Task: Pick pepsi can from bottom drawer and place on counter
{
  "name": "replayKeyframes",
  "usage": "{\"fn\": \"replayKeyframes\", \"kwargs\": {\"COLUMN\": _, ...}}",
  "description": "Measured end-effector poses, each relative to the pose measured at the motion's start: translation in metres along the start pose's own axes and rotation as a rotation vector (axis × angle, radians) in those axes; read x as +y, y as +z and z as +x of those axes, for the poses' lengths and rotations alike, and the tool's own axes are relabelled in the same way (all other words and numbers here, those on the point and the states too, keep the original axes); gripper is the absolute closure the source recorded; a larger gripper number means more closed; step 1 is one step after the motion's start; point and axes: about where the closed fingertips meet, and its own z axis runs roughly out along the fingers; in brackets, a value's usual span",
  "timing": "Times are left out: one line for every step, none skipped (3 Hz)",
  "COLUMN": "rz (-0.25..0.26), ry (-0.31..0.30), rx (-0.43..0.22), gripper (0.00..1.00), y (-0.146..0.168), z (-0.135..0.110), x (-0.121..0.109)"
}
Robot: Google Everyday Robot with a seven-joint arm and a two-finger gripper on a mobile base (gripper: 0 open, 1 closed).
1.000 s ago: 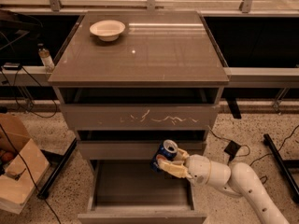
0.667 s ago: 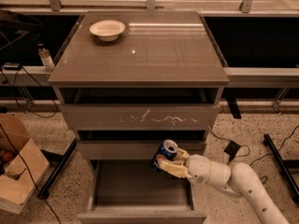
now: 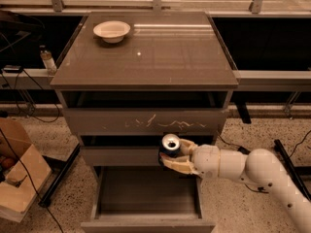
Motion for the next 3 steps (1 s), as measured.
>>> {"fn": "replayKeyframes", "kwargs": {"rz": -0.011, "ry": -0.164, "rx": 0.096, "gripper": 1.00, "y": 0.006, "z": -0.045, "x": 0.004}}
{"fn": "replayKeyframes", "kwargs": {"rz": -0.038, "ry": -0.295, "rx": 0.142, "gripper": 1.00, "y": 0.012, "z": -0.085, "x": 0.010}}
{"fn": "replayKeyframes", "kwargs": {"rz": -0.068, "ry": -0.408, "rx": 0.166, "gripper": 1.00, "y": 0.020, "z": -0.123, "x": 0.015}}
